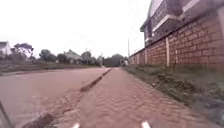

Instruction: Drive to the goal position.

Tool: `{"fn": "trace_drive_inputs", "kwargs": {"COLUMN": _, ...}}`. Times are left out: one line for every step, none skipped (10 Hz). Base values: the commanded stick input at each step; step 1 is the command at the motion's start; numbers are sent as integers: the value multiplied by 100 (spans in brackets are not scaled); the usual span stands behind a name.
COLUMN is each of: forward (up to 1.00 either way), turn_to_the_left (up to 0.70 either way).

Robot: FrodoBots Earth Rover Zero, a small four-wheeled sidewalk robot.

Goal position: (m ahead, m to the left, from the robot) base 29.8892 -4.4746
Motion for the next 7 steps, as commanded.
{"fn": "trace_drive_inputs", "kwargs": {"forward": 50, "turn_to_the_left": 13}}
{"fn": "trace_drive_inputs", "kwargs": {"forward": 50, "turn_to_the_left": 18}}
{"fn": "trace_drive_inputs", "kwargs": {"forward": 50, "turn_to_the_left": 1}}
{"fn": "trace_drive_inputs", "kwargs": {"forward": 50, "turn_to_the_left": 7}}
{"fn": "trace_drive_inputs", "kwargs": {"forward": 50, "turn_to_the_left": 14}}
{"fn": "trace_drive_inputs", "kwargs": {"forward": 50, "turn_to_the_left": -3}}
{"fn": "trace_drive_inputs", "kwargs": {"forward": 50, "turn_to_the_left": -32}}
